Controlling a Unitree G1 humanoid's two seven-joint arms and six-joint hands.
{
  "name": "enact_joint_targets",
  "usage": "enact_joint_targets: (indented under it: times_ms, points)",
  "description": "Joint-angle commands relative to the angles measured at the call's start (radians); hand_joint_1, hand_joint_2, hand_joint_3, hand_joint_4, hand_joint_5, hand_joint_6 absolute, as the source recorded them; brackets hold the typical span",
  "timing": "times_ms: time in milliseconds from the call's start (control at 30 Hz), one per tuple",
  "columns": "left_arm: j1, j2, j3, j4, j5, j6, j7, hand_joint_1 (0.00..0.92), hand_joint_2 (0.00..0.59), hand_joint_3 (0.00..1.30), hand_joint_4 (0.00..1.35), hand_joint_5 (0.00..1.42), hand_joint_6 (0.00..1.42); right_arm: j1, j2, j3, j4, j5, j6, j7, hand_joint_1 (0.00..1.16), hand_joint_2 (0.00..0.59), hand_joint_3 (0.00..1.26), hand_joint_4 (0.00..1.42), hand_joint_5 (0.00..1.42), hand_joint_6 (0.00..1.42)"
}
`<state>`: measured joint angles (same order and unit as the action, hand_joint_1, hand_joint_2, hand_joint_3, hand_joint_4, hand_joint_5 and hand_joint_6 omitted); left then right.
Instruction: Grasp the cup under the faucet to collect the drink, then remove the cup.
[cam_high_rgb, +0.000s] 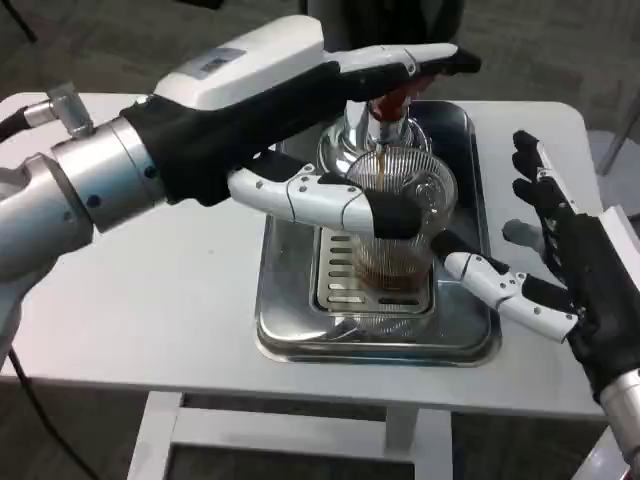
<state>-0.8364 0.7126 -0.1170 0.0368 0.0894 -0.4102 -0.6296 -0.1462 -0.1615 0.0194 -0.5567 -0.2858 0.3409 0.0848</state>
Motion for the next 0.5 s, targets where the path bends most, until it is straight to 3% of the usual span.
enact_joint_targets:
  times_ms: [33, 500]
  points:
    - [0.064, 0.03, -0.063, 0.037, 0.061, 0.009, -0.082, 0.0, 0.024, 0.15, 0.07, 0.17, 0.25, -0.005, 0.014, 0.007, 0.007, 0.011, -0.017, -0.012, 0.66, 0.24, 0.0, 0.01, 0.03, 0.2]
    - [0.06, 0.033, -0.061, 0.056, 0.056, -0.005, -0.083, 0.0, 0.024, 0.15, 0.07, 0.17, 0.25, -0.027, 0.021, 0.008, 0.04, 0.021, -0.03, -0.011, 0.64, 0.249, 0.0, 0.0, 0.03, 0.19]
